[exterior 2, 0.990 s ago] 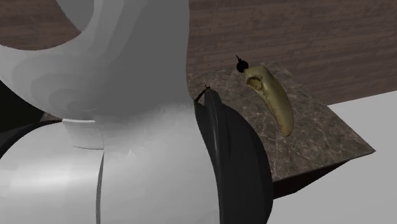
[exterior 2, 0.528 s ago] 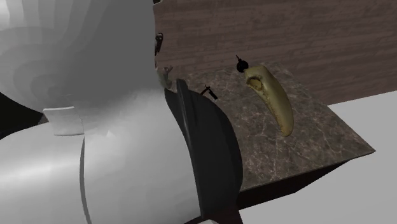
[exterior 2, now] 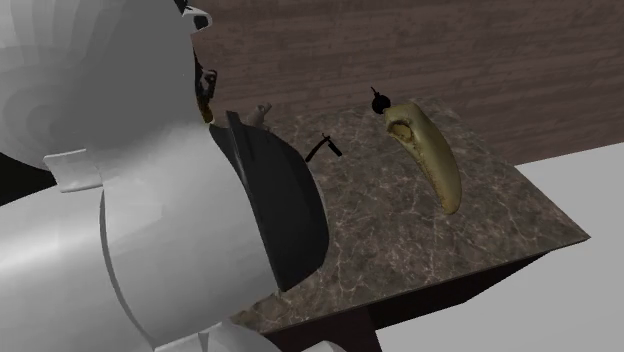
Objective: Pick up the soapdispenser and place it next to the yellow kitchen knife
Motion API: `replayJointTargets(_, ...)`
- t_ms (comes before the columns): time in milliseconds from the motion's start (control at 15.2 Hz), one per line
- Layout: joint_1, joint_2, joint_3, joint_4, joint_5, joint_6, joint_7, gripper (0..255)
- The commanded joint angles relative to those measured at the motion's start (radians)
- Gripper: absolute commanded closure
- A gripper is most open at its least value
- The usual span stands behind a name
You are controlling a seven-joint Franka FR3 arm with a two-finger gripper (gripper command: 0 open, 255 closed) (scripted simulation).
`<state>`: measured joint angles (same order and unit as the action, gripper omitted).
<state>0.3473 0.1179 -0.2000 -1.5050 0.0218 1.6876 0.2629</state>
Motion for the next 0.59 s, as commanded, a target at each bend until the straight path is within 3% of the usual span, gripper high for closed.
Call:
replayJointTargets(0,0.019,0.042,0.016,0.027,0.004,0.016,0.037,255)
replayJointTargets(528,0.093,0.21,0.067,0.159,0.009,0.05,0.165,255)
